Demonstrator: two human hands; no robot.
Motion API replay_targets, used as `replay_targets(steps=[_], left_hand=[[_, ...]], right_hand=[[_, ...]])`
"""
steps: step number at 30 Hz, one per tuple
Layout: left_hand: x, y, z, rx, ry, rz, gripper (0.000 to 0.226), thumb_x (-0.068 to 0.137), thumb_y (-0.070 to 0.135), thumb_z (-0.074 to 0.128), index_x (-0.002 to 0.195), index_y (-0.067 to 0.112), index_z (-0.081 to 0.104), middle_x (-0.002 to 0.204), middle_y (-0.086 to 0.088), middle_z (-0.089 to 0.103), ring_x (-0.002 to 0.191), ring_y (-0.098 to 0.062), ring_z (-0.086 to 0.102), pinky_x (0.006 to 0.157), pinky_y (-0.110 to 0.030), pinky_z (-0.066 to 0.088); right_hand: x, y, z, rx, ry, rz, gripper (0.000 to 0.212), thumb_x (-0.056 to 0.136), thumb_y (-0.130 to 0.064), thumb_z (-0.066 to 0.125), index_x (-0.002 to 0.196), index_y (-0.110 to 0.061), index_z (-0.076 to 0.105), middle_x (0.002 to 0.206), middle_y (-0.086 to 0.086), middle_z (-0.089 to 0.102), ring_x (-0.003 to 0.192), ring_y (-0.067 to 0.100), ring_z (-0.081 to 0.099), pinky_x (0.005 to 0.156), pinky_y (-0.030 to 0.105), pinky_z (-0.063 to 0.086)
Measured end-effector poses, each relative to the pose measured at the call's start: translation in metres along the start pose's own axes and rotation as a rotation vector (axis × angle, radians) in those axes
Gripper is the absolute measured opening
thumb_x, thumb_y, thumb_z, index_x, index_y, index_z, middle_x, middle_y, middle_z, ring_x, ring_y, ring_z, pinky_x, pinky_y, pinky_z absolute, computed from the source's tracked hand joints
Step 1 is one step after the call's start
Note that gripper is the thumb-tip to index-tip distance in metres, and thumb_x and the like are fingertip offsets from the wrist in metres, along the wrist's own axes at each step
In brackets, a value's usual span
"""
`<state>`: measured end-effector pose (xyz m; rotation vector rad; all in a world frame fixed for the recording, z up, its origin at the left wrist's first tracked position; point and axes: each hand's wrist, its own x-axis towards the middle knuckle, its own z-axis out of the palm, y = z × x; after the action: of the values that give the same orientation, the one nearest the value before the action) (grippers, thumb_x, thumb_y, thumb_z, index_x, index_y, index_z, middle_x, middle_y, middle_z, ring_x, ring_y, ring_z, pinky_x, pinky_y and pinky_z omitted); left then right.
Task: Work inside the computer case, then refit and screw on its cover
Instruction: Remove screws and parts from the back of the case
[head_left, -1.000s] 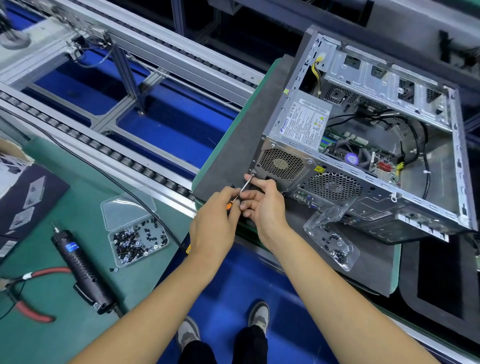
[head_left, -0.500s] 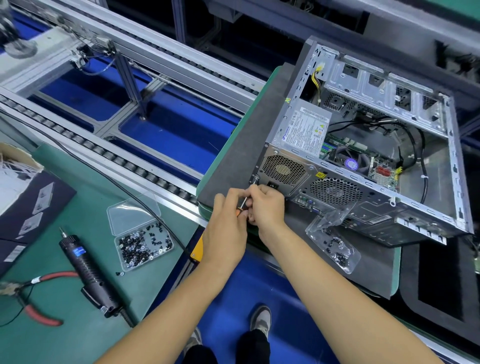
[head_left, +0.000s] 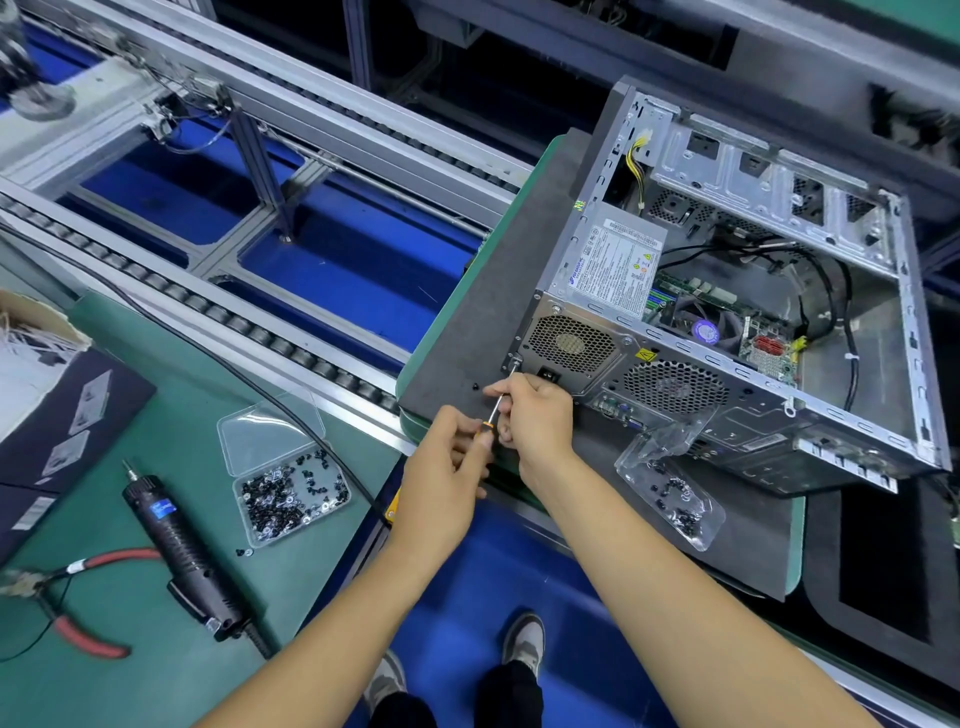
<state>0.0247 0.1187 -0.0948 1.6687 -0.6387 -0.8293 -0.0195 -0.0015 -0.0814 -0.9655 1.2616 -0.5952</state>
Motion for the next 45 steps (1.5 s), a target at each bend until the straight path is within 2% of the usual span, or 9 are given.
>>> replay_targets(steps=[6, 13, 19, 23, 27, 31, 35, 39, 45], left_hand=[[0.007, 0.007, 0.008, 0.128, 0.219, 0.143, 0.034, 0.081, 0.003, 0.078, 0.093, 0.031, 0.063, 0.090, 0.007, 0.054, 0.078, -0.008, 0.057, 0.067, -0.013, 0.043], [0.000, 0.001, -0.006, -0.061, -0.021, -0.155, 0.008, 0.102, 0.042, 0.047, 0.094, 0.039, 0.045, 0.069, -0.005, 0.068, 0.051, -0.019, 0.062, 0.049, -0.034, 0.043], [-0.007, -0.002, -0.008, 0.045, 0.134, 0.038, 0.007, 0.101, 0.035, 0.059, 0.107, 0.040, 0.059, 0.086, 0.012, 0.071, 0.079, -0.006, 0.071, 0.068, -0.034, 0.058], [0.001, -0.002, -0.013, 0.160, 0.253, 0.103, 0.021, 0.088, 0.017, 0.073, 0.087, 0.031, 0.058, 0.091, 0.013, 0.069, 0.088, -0.006, 0.066, 0.073, -0.034, 0.053], [0.004, 0.010, -0.015, -0.083, 0.116, -0.040, 0.024, 0.086, 0.036, 0.077, 0.096, 0.033, 0.056, 0.082, 0.010, 0.067, 0.072, -0.011, 0.065, 0.059, -0.022, 0.048], [0.001, 0.008, -0.021, -0.306, -0.103, -0.262, 0.018, 0.104, 0.041, 0.042, 0.101, 0.024, 0.047, 0.080, -0.019, 0.069, 0.050, -0.023, 0.055, 0.041, -0.024, 0.032], [-0.001, 0.009, -0.024, -0.167, -0.071, -0.073, 0.020, 0.108, 0.021, 0.044, 0.108, 0.038, 0.055, 0.086, -0.009, 0.072, 0.067, -0.016, 0.061, 0.049, -0.022, 0.041], [-0.002, 0.007, -0.022, 0.048, 0.057, 0.100, 0.036, 0.093, 0.005, 0.066, 0.102, 0.039, 0.058, 0.099, 0.015, 0.070, 0.093, -0.004, 0.067, 0.076, -0.011, 0.048], [0.011, 0.015, -0.016, 0.117, 0.144, 0.149, 0.041, 0.086, -0.001, 0.067, 0.093, 0.037, 0.051, 0.096, 0.017, 0.064, 0.095, -0.006, 0.064, 0.077, -0.011, 0.045]], right_hand=[[-0.001, -0.002, 0.001, -0.008, -0.024, -0.011, 0.025, 0.091, -0.004, 0.055, 0.069, -0.007, 0.065, 0.048, 0.000, 0.054, 0.033, 0.013, 0.038, 0.036, 0.018, 0.029], [0.005, -0.002, 0.003, 0.033, -0.001, 0.021, 0.026, 0.094, 0.001, 0.051, 0.073, -0.006, 0.065, 0.051, 0.000, 0.062, 0.034, 0.008, 0.038, 0.036, 0.017, 0.028], [0.006, -0.003, 0.003, -0.005, -0.056, 0.018, 0.026, 0.093, -0.005, 0.052, 0.073, -0.002, 0.068, 0.048, -0.001, 0.052, 0.034, 0.011, 0.034, 0.037, 0.017, 0.025], [0.008, -0.005, 0.004, -0.021, -0.069, 0.030, 0.028, 0.095, -0.006, 0.050, 0.074, -0.003, 0.067, 0.046, -0.001, 0.053, 0.033, 0.011, 0.034, 0.036, 0.016, 0.025], [0.010, -0.007, 0.007, -0.023, -0.055, 0.055, 0.030, 0.096, -0.006, 0.050, 0.069, -0.004, 0.063, 0.043, -0.001, 0.050, 0.031, 0.010, 0.033, 0.035, 0.016, 0.025], [0.011, -0.006, 0.005, -0.001, -0.052, 0.065, 0.032, 0.096, -0.007, 0.052, 0.066, -0.004, 0.061, 0.043, -0.001, 0.047, 0.032, 0.011, 0.032, 0.035, 0.017, 0.024], [0.012, -0.006, 0.004, -0.026, -0.052, 0.062, 0.030, 0.097, -0.010, 0.051, 0.070, -0.006, 0.064, 0.045, -0.001, 0.049, 0.033, 0.011, 0.031, 0.036, 0.017, 0.023], [0.011, -0.007, 0.007, -0.082, -0.058, 0.058, 0.023, 0.097, -0.012, 0.050, 0.080, -0.004, 0.064, 0.044, -0.002, 0.053, 0.031, 0.010, 0.031, 0.035, 0.016, 0.023], [0.013, -0.012, 0.008, -0.049, -0.046, 0.102, 0.033, 0.100, -0.015, 0.046, 0.070, -0.006, 0.056, 0.040, 0.000, 0.040, 0.031, 0.013, 0.026, 0.036, 0.015, 0.019]])
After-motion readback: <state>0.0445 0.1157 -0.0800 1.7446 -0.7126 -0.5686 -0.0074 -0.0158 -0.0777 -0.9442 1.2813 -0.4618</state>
